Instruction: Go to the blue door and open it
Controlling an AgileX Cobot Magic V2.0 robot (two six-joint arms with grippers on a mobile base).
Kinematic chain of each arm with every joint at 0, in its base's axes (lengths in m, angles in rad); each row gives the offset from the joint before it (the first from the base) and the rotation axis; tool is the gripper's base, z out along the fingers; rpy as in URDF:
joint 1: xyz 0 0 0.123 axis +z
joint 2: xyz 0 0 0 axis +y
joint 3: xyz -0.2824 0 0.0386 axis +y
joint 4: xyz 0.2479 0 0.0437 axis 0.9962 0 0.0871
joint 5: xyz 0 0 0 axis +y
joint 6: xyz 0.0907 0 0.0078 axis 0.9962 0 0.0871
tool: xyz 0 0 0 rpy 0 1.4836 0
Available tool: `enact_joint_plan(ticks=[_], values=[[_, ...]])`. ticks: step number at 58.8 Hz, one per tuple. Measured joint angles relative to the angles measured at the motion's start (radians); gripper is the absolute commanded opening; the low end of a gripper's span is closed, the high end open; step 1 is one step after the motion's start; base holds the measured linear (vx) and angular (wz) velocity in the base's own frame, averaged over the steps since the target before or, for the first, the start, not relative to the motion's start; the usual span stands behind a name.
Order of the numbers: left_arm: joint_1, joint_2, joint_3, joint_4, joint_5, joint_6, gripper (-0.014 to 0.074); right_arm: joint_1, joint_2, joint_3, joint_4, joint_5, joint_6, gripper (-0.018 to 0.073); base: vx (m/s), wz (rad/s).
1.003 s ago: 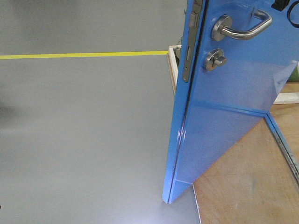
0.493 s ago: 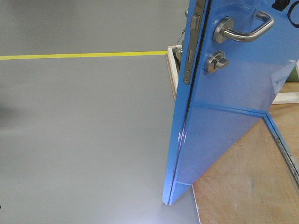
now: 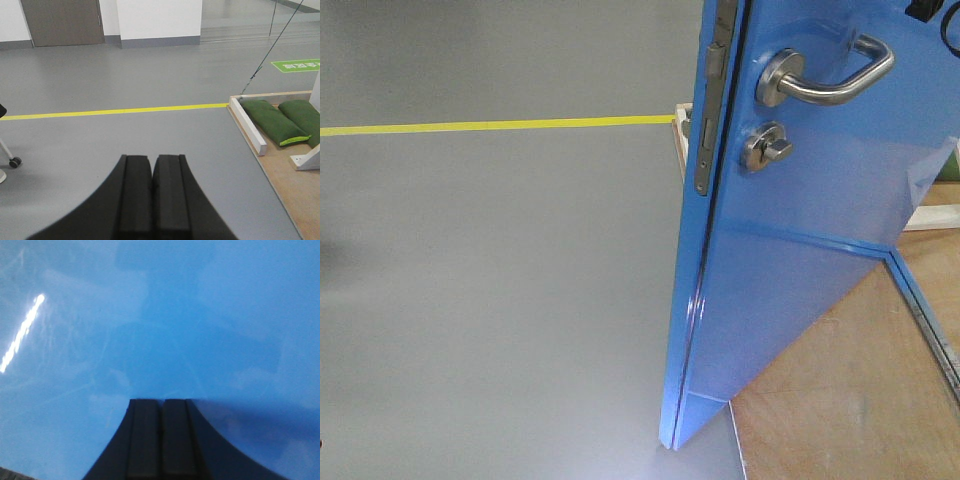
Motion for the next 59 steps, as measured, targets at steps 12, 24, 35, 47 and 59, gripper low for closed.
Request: enact_joint_plan(ticks=[12, 24, 35, 47, 59], values=[[0.0, 0.0, 0.0, 0.0, 0.0, 0.0, 0.0073, 0.0, 0.0, 0.0, 0.003, 0.005, 0.0, 0.0012, 0.1, -0.03], [0.0, 0.0, 0.0, 0.0, 0.0, 0.0, 0.0073, 0.0, 0.0, 0.0, 0.004, -0.001, 0.0, 0.0012, 0.08, -0.02], [0.0, 0.0, 0.0, 0.0, 0.0, 0.0, 0.0073, 0.0, 0.0, 0.0, 0.004, 0.004, 0.0, 0.0012, 0.07, -0.03], [0.0, 0.0, 0.0, 0.0, 0.0, 0.0, 0.0073, 0.0, 0.0, 0.0, 0.004, 0.006, 0.0, 0.0012, 0.07, -0.03], [0.0, 0.0, 0.0, 0.0, 0.0, 0.0, 0.0073, 0.0, 0.0, 0.0, 0.004, 0.002, 0.0, 0.0012, 0.08, -0.04]])
